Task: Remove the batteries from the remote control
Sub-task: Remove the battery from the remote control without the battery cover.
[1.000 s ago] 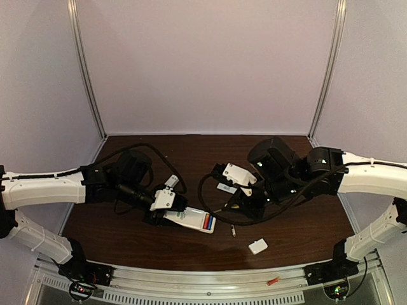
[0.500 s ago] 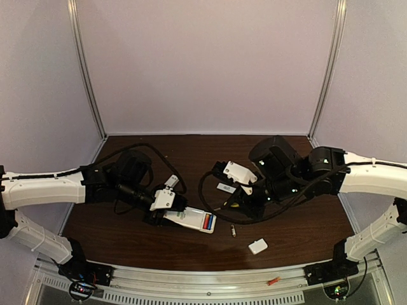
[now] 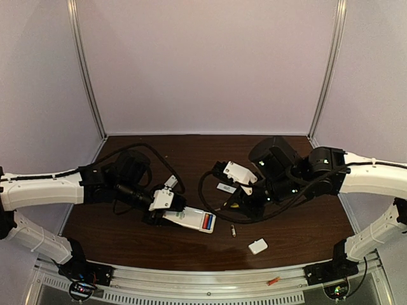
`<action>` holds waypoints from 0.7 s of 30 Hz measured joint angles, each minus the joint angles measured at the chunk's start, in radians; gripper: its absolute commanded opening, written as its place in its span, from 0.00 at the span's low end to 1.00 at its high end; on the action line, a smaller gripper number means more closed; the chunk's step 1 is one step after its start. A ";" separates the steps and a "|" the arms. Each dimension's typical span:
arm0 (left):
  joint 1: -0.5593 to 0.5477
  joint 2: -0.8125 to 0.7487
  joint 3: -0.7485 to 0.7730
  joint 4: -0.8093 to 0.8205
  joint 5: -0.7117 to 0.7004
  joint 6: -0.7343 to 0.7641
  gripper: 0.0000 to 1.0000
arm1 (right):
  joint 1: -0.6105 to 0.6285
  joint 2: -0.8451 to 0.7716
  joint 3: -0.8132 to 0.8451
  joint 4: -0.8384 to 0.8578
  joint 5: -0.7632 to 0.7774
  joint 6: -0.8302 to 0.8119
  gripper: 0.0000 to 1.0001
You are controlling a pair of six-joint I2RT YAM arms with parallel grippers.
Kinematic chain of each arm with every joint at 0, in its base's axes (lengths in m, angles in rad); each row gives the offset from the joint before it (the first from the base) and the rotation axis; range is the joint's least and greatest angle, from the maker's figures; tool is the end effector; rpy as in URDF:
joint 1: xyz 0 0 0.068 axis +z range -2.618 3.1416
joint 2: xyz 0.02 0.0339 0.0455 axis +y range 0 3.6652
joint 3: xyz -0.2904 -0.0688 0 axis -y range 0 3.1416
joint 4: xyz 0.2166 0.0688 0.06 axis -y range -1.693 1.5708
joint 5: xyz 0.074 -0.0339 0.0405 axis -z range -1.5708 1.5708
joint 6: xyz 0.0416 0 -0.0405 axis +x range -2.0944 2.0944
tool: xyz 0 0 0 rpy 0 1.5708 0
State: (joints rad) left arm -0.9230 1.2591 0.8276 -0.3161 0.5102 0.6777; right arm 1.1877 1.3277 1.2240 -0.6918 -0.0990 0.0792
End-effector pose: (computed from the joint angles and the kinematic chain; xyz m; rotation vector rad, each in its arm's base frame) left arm 0.1248 -0.1986 0.2788 1.8253 1.4082 -0.7152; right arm 0.0906 0.2357 0.3502 -1.3494 2.0847 0.6992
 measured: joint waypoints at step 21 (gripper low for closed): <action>0.000 -0.010 -0.021 0.000 0.001 -0.014 0.00 | 0.009 -0.026 -0.005 0.007 0.008 0.025 0.00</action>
State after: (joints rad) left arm -0.9230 1.2488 0.8066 -0.3161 0.5114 0.6632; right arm 1.1965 1.3022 1.2190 -0.6846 -0.0910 0.1043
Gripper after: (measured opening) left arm 0.572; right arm 0.159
